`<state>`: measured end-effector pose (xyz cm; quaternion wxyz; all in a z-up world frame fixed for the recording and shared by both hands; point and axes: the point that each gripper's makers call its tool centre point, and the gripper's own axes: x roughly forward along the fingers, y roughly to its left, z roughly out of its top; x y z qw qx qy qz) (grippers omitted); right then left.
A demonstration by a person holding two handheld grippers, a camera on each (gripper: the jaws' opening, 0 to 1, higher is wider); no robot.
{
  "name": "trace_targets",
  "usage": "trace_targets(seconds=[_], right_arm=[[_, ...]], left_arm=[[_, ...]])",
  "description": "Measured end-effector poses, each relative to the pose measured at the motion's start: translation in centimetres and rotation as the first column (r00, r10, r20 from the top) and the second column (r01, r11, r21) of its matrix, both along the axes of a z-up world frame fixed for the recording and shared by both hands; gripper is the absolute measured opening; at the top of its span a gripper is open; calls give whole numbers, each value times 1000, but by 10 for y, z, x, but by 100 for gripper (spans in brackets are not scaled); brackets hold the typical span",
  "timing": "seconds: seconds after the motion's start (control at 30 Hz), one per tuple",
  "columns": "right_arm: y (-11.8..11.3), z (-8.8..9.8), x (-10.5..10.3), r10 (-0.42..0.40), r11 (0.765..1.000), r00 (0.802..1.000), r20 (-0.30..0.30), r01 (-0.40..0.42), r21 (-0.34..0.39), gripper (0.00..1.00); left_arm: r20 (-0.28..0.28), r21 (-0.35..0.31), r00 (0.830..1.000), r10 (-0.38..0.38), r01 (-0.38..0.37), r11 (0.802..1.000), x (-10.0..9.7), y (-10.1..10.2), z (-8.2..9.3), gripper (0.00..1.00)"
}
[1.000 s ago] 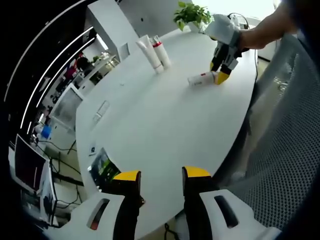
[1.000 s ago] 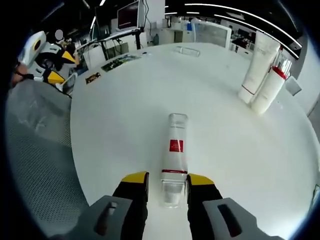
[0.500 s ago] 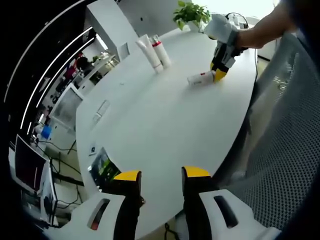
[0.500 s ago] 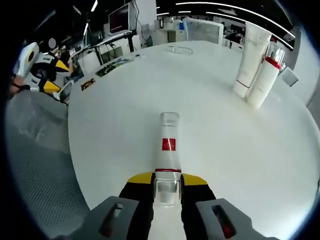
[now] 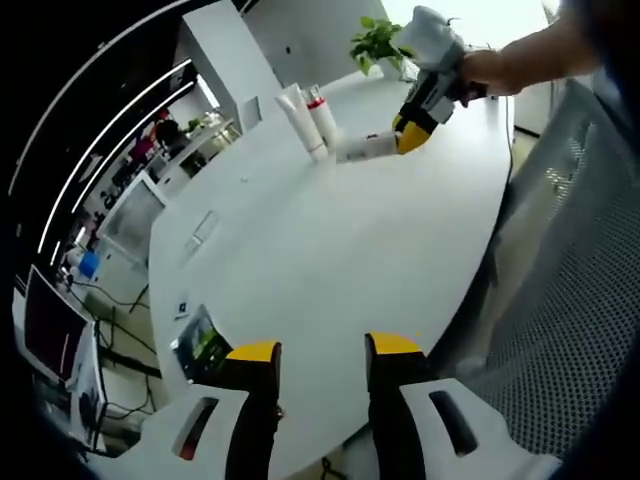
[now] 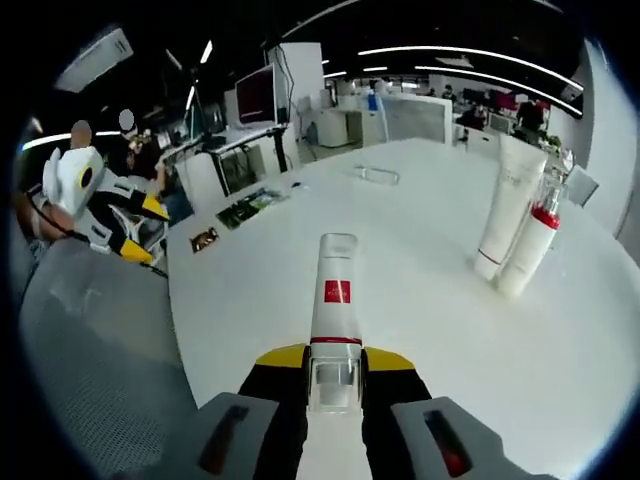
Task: Arrange the skincare products in the storage area until every visible bottle or jar stands upright without overlapping.
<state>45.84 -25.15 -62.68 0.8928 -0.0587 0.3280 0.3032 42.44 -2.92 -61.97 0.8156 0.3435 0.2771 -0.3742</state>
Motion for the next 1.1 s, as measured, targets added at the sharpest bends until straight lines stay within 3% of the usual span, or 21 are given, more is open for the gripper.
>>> trace_targets(seconds=[0.33, 0.67, 0.77, 1.0, 1.1], right_arm=[[33, 41, -3, 63, 996, 993, 101, -68, 53, 11], [56, 51, -22, 154, 984, 977, 148, -165, 69, 11], [68, 46, -32, 249, 967, 956, 154, -255, 24, 11], [95, 36, -53, 401, 915, 907, 126, -403, -7, 11], [104, 26, -66, 504, 863, 858, 97, -498, -82, 11]], left_arm=[[-1, -18, 1000, -7, 7, 1000, -1, -3, 1, 34], [-2, -12, 998, -68, 68, 998, -8, -12, 0, 35], [7, -16, 997, -79, 79, 997, -8, -13, 2, 36], [18, -33, 995, -93, 94, 995, -9, -17, 5, 36], [21, -47, 994, -111, 112, 993, -11, -21, 7, 35]])
